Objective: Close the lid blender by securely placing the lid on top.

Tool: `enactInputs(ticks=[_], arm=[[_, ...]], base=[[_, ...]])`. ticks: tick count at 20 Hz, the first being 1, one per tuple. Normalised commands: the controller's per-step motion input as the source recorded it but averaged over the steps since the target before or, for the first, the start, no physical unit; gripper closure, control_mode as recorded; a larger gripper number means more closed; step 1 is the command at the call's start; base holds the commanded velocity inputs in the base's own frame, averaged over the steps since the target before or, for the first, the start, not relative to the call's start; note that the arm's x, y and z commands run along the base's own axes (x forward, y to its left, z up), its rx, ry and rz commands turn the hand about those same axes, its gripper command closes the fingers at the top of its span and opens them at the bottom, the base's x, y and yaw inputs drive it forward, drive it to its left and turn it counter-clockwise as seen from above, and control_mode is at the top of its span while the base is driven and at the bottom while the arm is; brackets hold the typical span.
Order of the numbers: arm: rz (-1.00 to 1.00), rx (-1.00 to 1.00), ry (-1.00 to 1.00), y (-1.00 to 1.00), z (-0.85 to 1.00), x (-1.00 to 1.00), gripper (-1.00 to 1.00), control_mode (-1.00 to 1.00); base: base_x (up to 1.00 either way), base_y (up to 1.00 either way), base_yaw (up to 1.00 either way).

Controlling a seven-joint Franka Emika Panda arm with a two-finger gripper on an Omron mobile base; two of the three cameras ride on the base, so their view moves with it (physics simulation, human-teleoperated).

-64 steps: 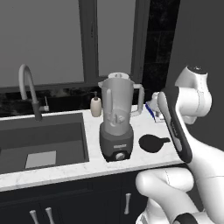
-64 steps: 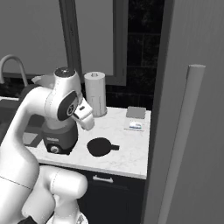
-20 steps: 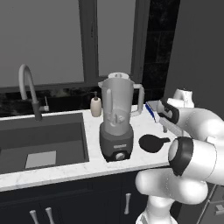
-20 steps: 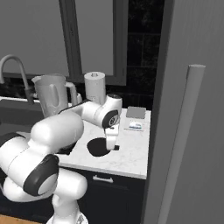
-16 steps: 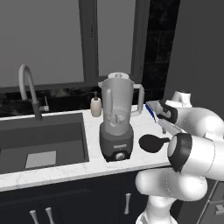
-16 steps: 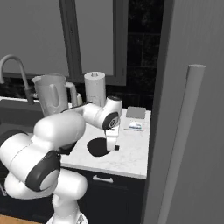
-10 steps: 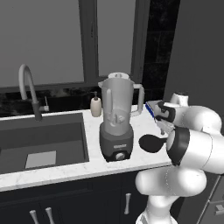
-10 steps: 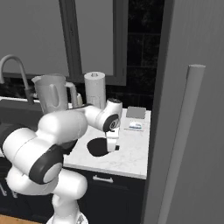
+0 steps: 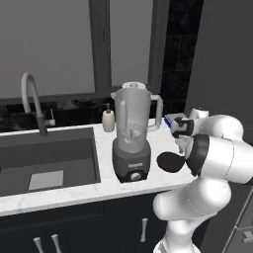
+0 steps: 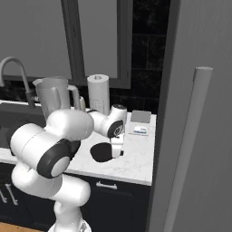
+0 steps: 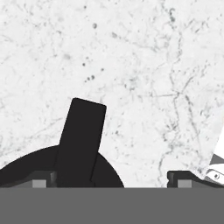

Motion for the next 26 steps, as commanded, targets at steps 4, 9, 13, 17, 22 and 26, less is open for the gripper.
enactInputs(ticks=[4,9,13,17,22,26], arm=[[0.0,0.0,0.0,0.0,-0.21,0.17,-1.0,-1.0],[0.0,0.02,0.0,-0.13,-0.18,0.19,-1.0,-1.0],[0.0,0.02,0.0,-0.09,-0.14,0.21,-1.0,-1.0],[0.0,0.0,-0.02,-0.01,-0.19,0.16,-1.0,-1.0],[0.0,0.0,-0.04,0.0,-0.27,0.1,-1.0,-1.0],[0.0,0.0,-0.05,0.0,-0.34,0.05,-1.0,-1.0]], base=[[0.0,0.0,0.0],[0.0,0.0,0.0],[0.0,0.0,0.0],[0.0,0.0,0.0],[0.0,0.0,0.0],[0.0,0.0,0.0]])
